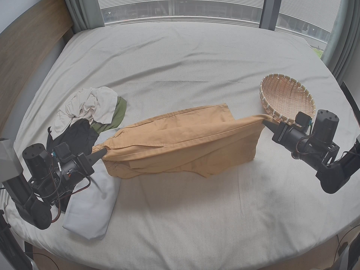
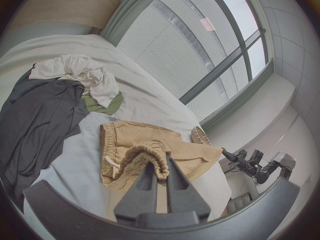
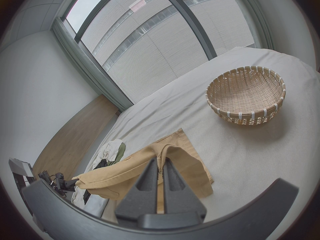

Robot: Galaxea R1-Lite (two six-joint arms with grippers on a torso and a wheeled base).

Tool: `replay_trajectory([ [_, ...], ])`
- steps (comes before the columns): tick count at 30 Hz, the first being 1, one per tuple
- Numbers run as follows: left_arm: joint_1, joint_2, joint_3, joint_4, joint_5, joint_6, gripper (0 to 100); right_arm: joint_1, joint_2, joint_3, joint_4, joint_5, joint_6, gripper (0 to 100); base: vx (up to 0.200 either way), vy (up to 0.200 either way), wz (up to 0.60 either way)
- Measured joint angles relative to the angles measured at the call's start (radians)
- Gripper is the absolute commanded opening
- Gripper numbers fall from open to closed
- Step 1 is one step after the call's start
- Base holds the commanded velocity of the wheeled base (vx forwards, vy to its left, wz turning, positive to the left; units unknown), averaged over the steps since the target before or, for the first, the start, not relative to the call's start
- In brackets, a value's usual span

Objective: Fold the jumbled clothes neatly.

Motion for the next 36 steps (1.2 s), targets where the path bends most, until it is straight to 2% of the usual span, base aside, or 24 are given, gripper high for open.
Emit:
replay_trajectory([
  [13, 0.004, 0.014, 0.0, 0.011, 0.046, -0.02, 0, 0.015, 0.034, -0.134, 0.092, 0.001, 0.0, 0, 0.0, 0.0, 0.0],
  [31, 0.003, 0.123, -0.108, 0.007, 0.075, -0.077, 0, 0.013, 0.257, -0.409, 0.166, 0.001, 0.005, 0, 0.0, 0.0, 0.0],
  [32, 0.003, 0.131, -0.116, 0.006, 0.076, -0.079, 100, 0.014, 0.265, -0.416, 0.167, 0.001, 0.005, 100, 0.0, 0.0, 0.0],
  [36, 0.003, 0.161, -0.148, 0.005, 0.092, -0.08, 100, 0.017, 0.288, -0.434, 0.16, 0.001, 0.008, 100, 0.0, 0.0, 0.0],
])
